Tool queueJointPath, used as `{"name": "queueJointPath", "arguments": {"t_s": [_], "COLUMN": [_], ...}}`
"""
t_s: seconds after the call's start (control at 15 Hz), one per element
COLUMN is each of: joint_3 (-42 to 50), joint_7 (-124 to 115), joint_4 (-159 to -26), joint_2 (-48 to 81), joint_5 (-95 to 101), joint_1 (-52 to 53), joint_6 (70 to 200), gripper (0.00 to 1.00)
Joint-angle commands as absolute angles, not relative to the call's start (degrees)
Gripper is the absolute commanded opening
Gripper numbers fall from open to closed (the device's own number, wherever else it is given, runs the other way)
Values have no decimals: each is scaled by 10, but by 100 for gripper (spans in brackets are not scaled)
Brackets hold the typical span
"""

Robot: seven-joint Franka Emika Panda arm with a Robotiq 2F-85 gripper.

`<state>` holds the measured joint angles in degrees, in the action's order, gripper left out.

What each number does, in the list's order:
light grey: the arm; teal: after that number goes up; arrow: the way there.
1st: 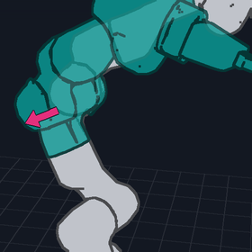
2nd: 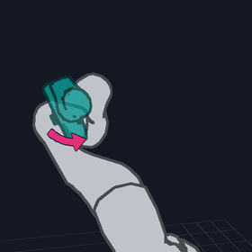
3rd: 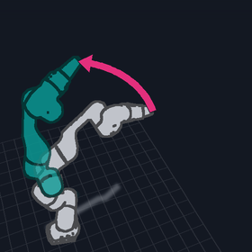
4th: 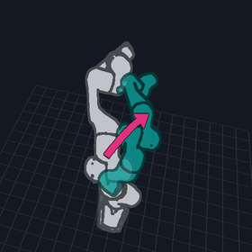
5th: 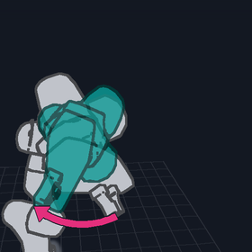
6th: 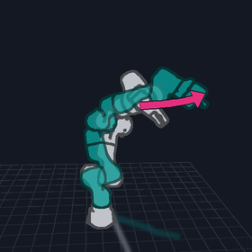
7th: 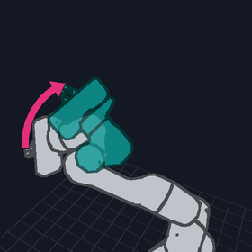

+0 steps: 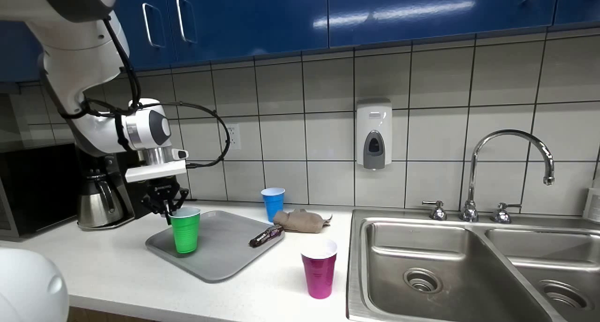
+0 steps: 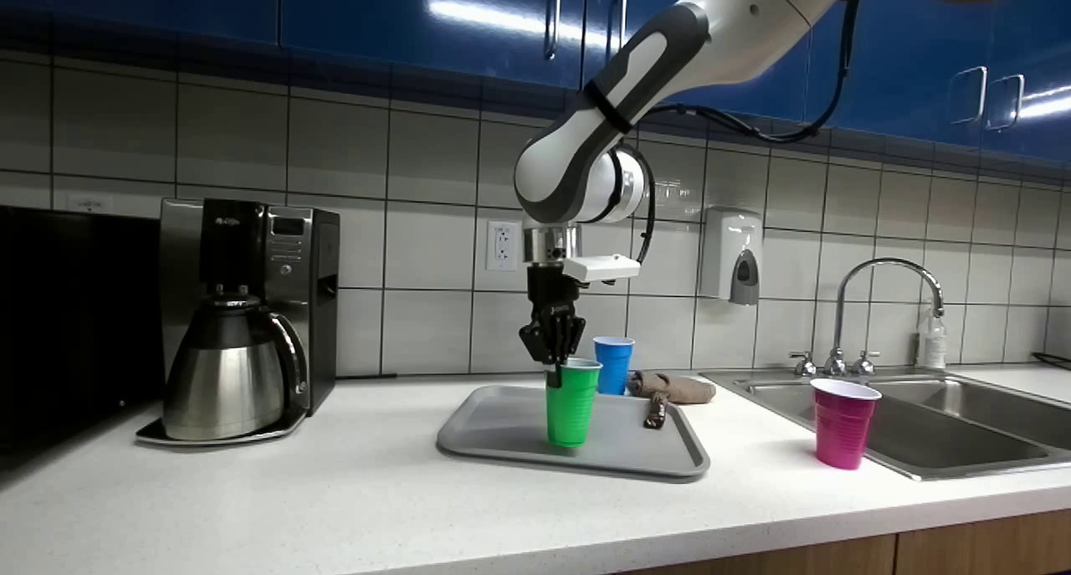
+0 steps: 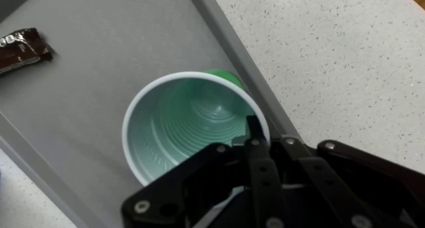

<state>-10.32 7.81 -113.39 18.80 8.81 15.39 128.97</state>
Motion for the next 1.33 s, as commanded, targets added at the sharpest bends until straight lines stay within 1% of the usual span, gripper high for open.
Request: {"name": "queueJointPath", "arguments": {"t_s": [0.0,0.8,0.87,0.93,1.07,1.27], "joint_3": [-108,-101,-100,-100,-101,-101], "joint_7": [79,78,76,77,78,82], "joint_4": [-1139,-1149,-1150,-1150,-1150,-1156], "joint_2": [188,208,207,207,204,198], "joint_5": [98,119,122,122,118,112], "joint_1": [148,150,151,151,149,144], "joint_6": [1327,1379,1377,1375,1362,1357], "gripper": [1,1,29,30,44,67]}}
